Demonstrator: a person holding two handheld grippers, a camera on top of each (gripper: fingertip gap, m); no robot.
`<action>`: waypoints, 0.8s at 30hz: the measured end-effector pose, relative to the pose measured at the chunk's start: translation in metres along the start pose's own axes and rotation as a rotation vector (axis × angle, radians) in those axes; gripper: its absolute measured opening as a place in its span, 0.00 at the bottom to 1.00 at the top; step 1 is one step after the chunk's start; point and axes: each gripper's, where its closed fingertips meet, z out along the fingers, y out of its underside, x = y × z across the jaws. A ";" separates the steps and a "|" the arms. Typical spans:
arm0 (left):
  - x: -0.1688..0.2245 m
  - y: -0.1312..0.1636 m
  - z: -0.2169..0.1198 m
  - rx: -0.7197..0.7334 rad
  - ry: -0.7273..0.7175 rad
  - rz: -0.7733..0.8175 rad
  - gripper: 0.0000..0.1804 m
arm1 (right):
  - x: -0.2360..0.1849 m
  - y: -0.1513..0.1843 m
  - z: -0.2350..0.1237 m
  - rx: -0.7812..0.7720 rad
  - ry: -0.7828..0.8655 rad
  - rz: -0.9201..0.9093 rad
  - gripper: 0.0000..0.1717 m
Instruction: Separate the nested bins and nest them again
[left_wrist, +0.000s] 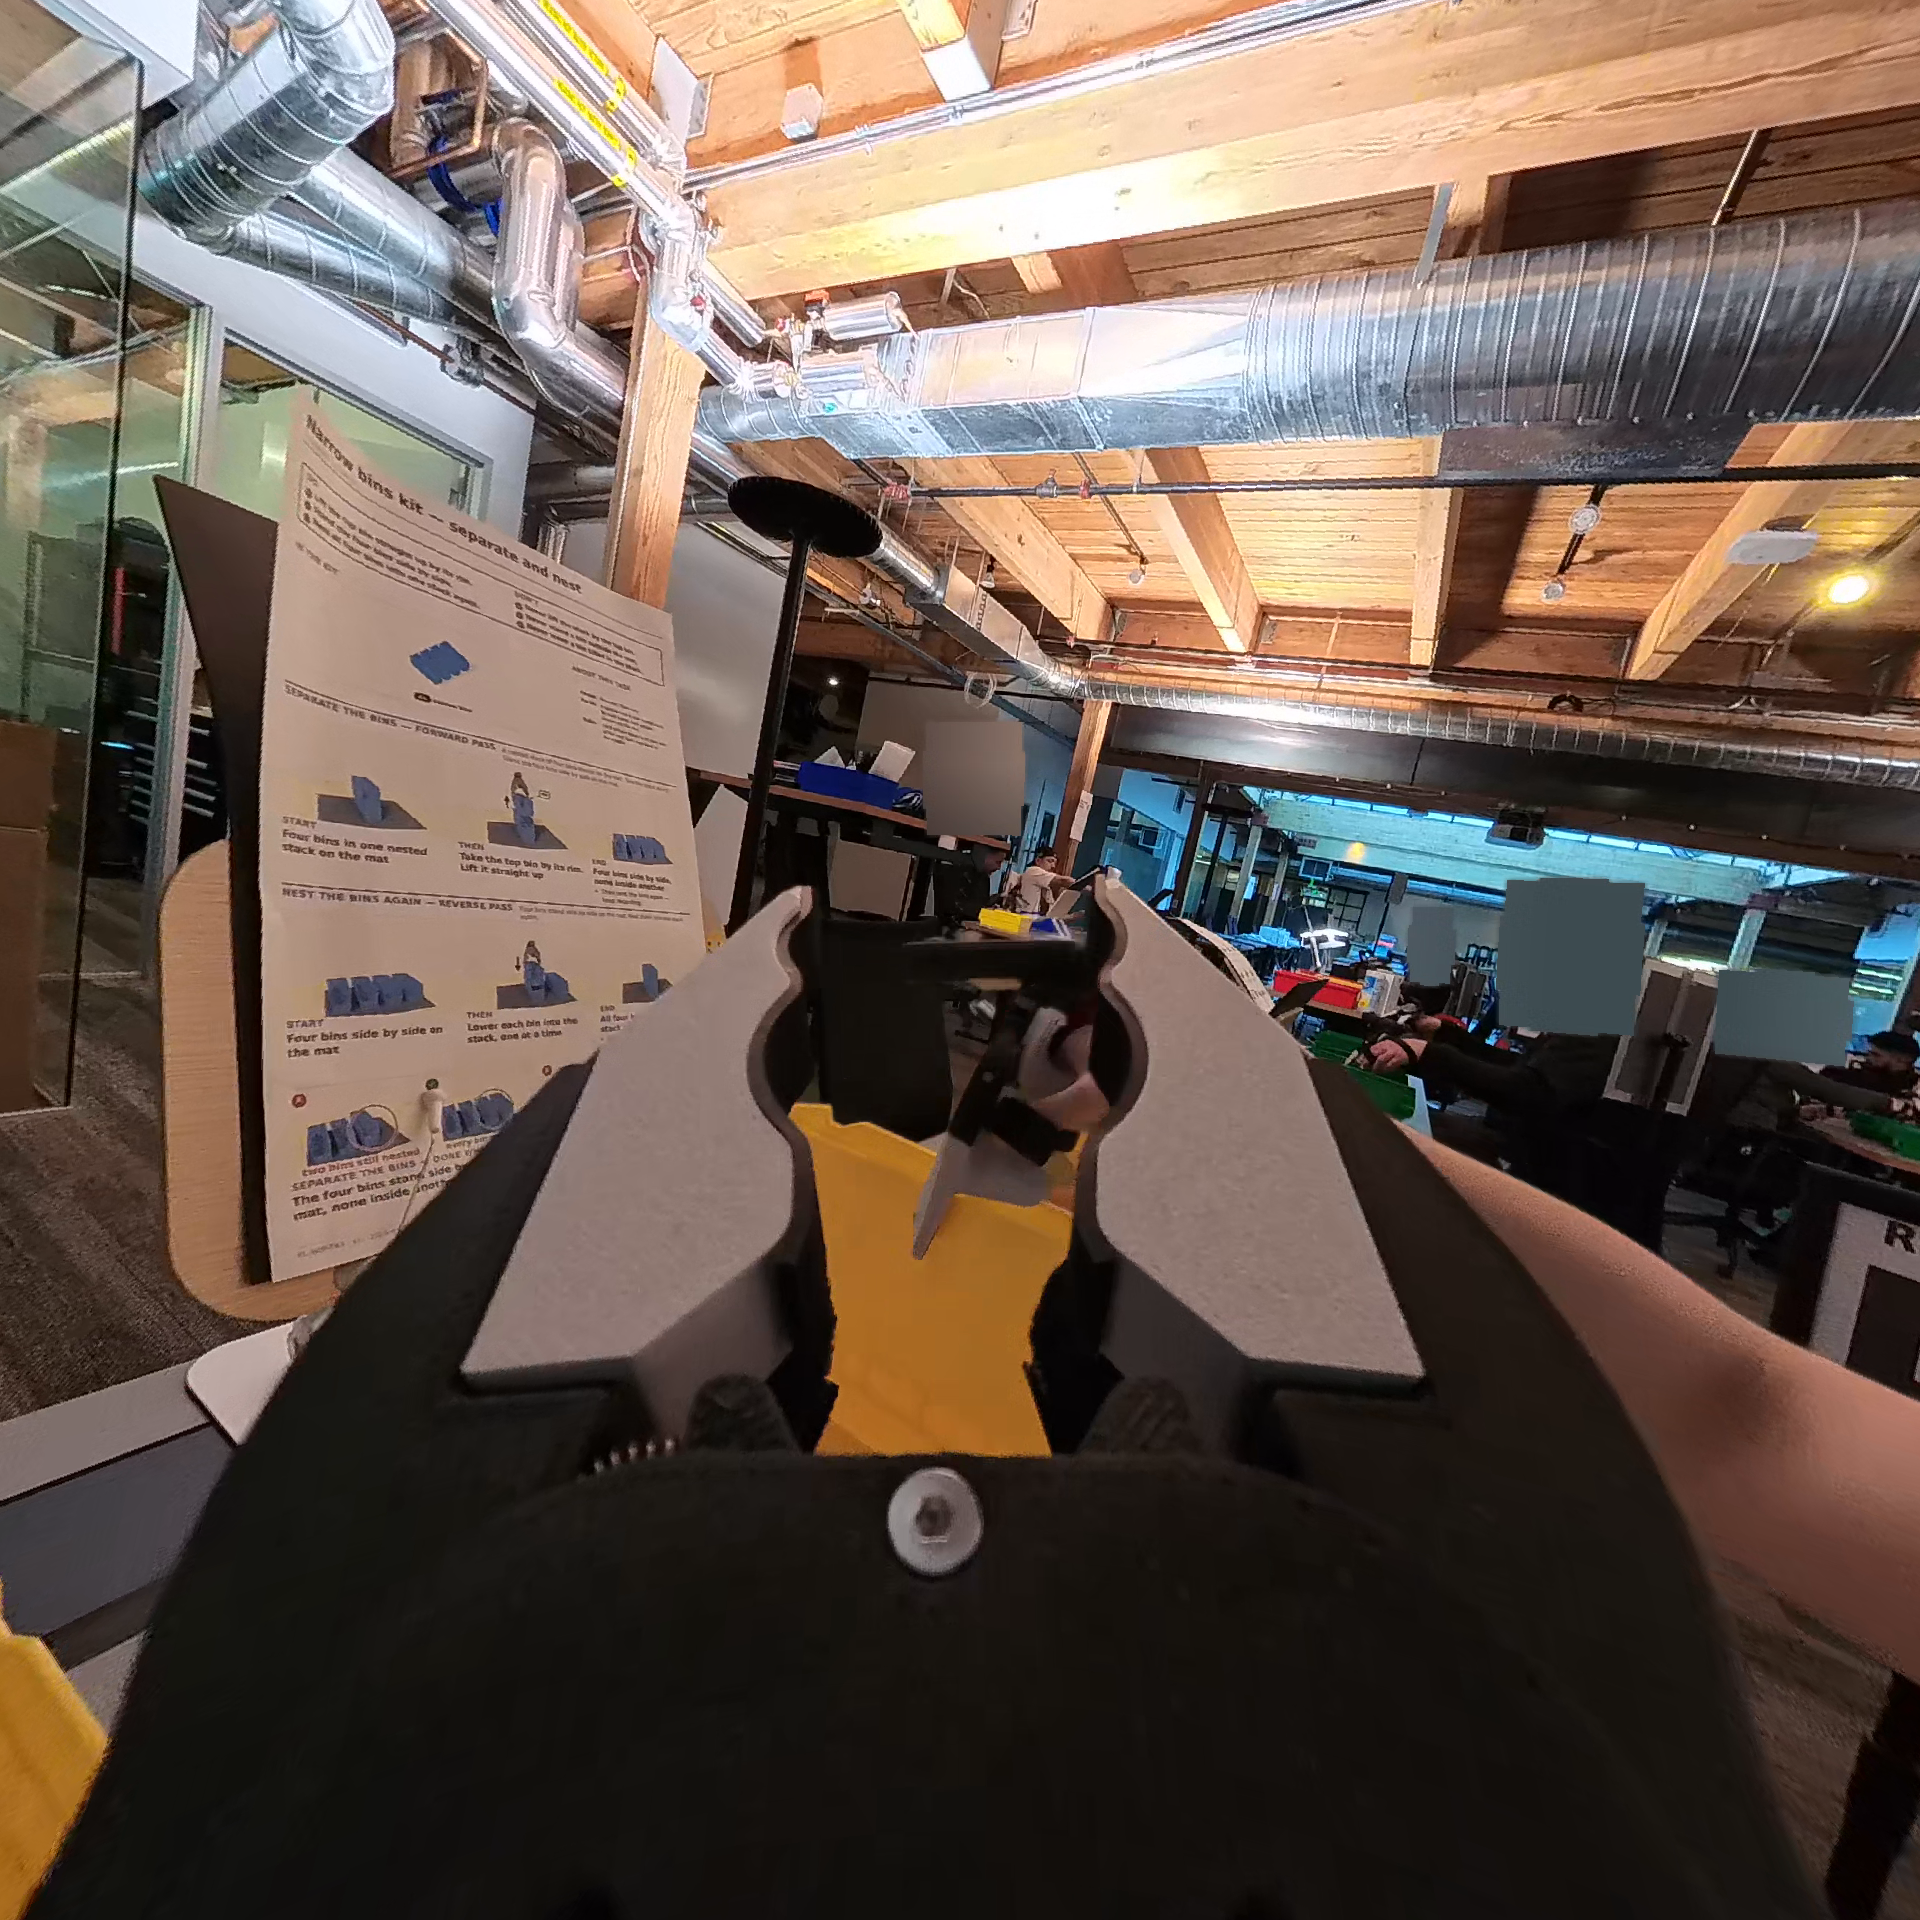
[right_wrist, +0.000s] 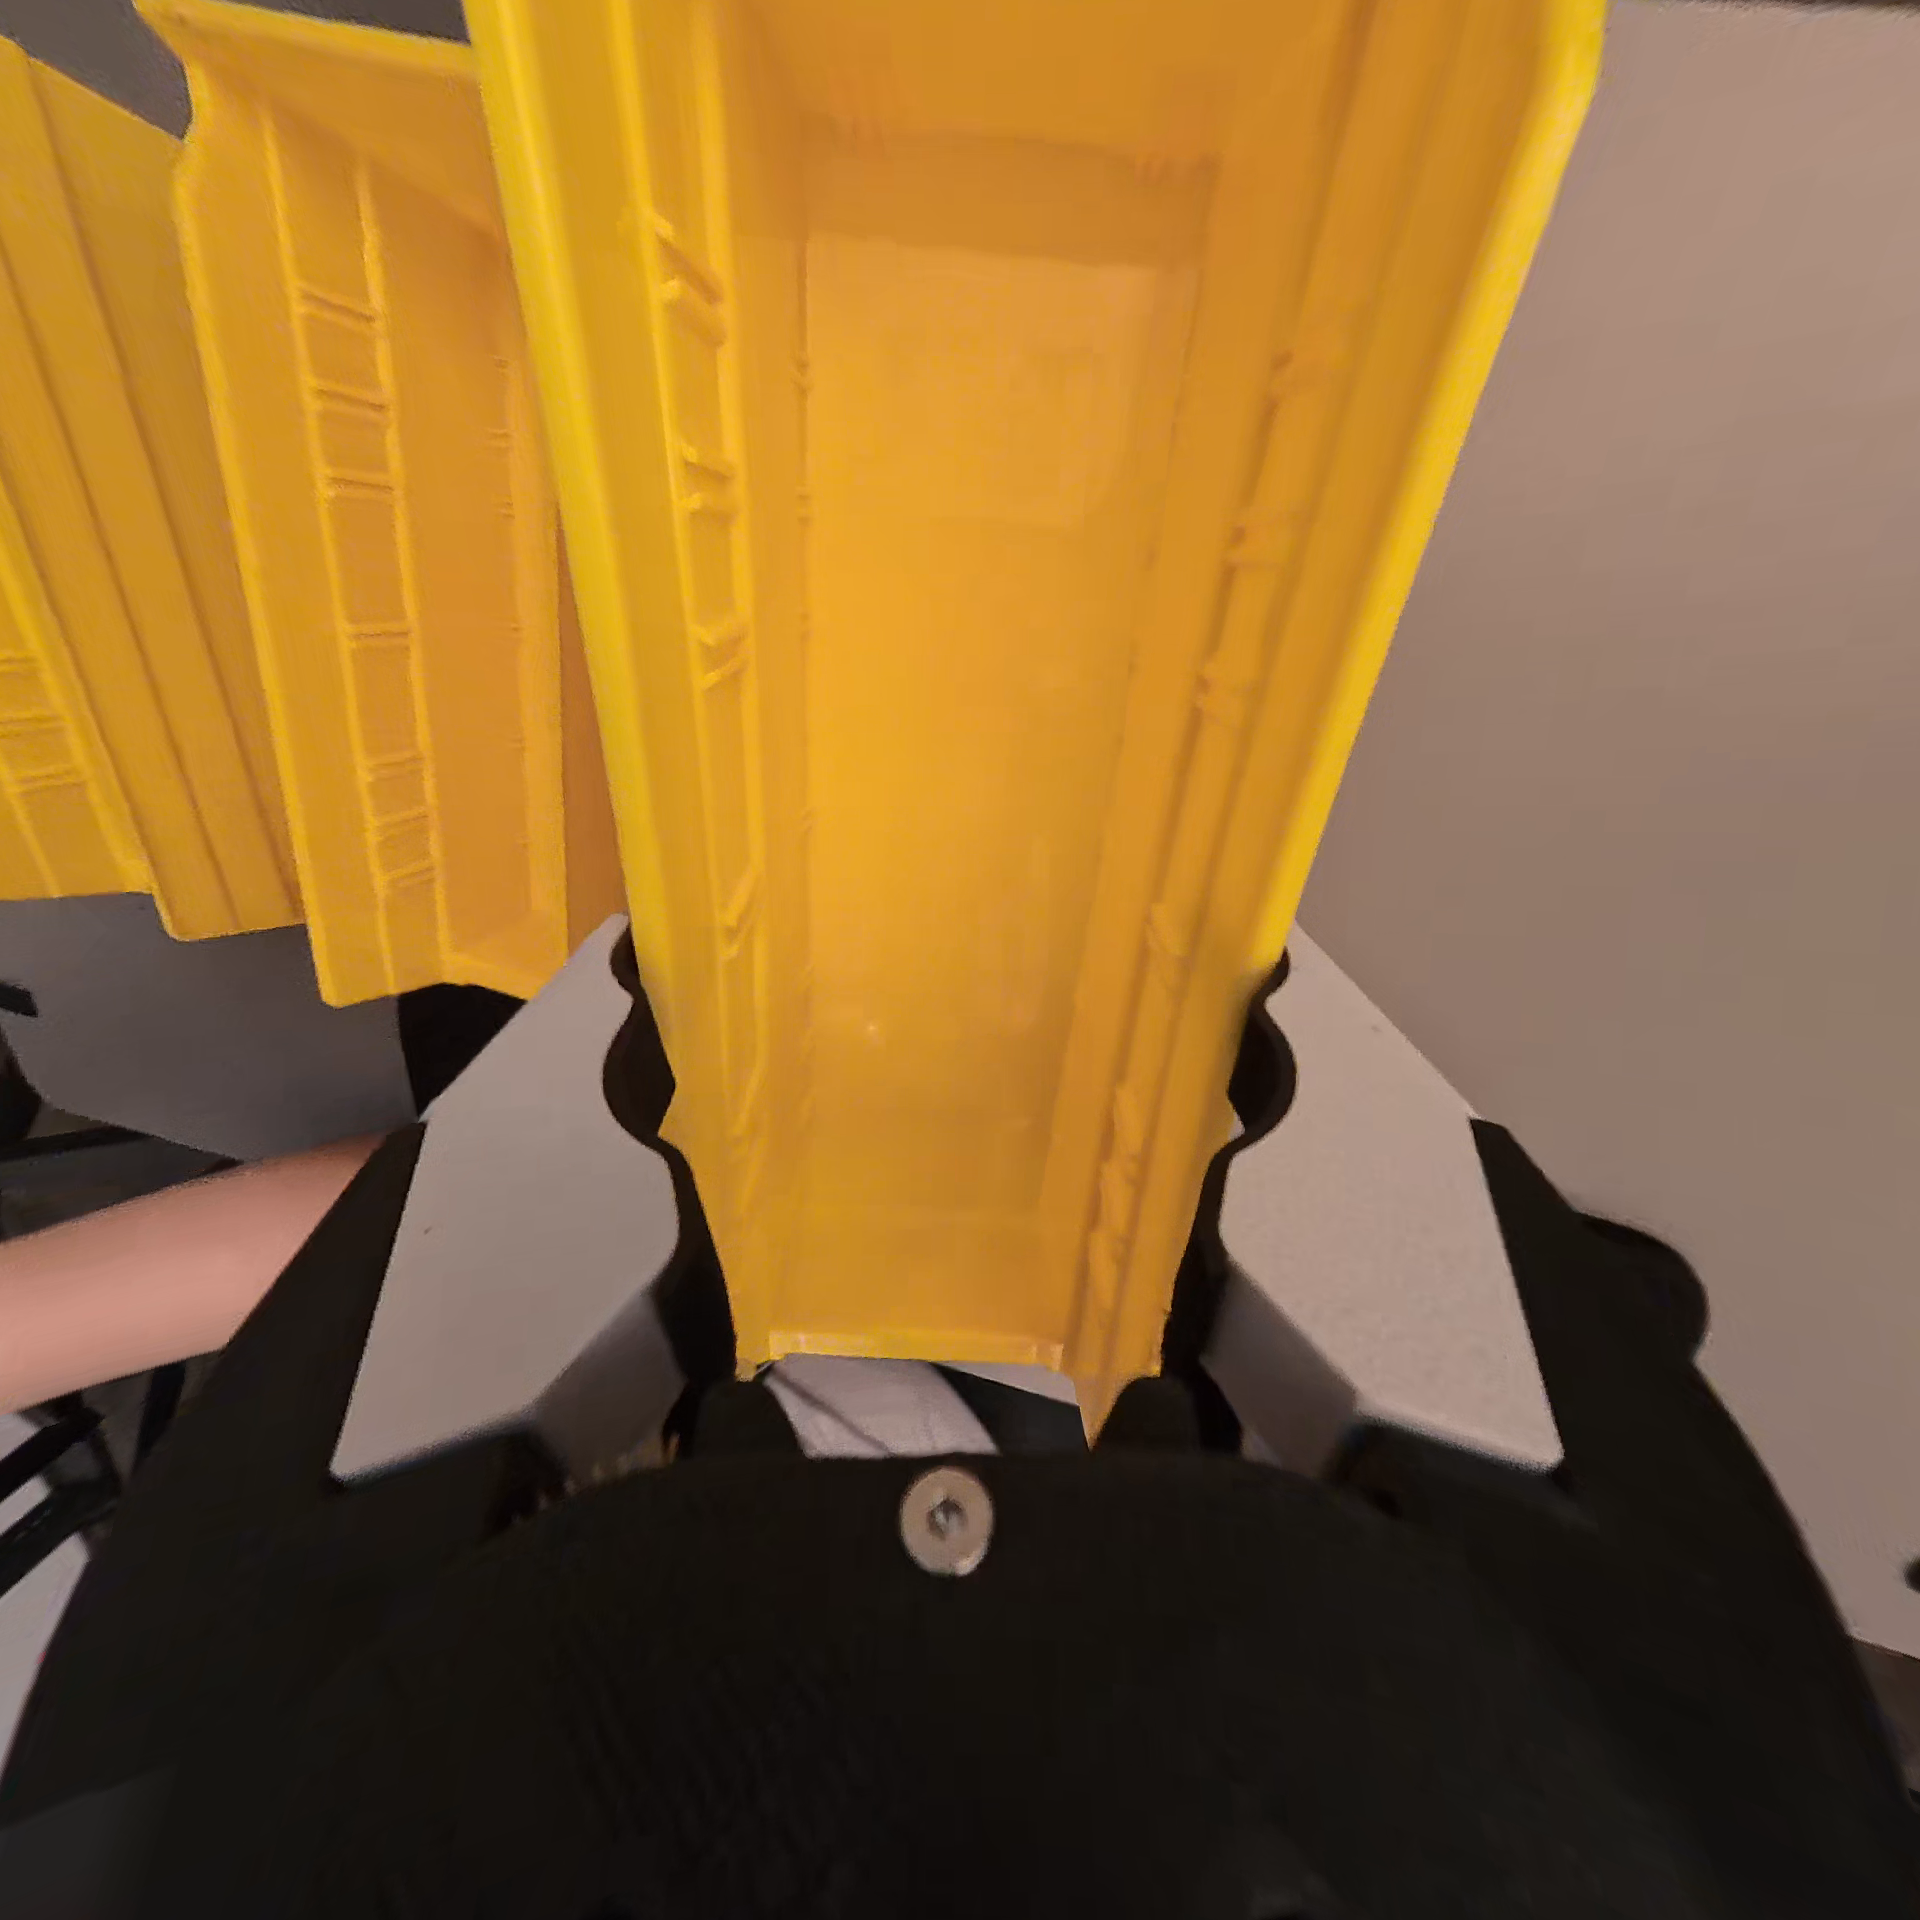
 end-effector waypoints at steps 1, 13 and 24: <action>0.001 0.000 0.000 -0.002 0.001 0.000 0.27 | -0.003 0.000 0.007 -0.014 -0.008 0.010 0.66; 0.004 0.006 0.006 -0.027 0.011 -0.002 0.27 | 0.003 0.000 0.054 -0.077 0.113 0.105 0.67; 0.001 0.015 0.014 -0.059 0.014 -0.017 0.27 | 0.004 -0.011 0.070 -0.005 0.220 0.093 0.66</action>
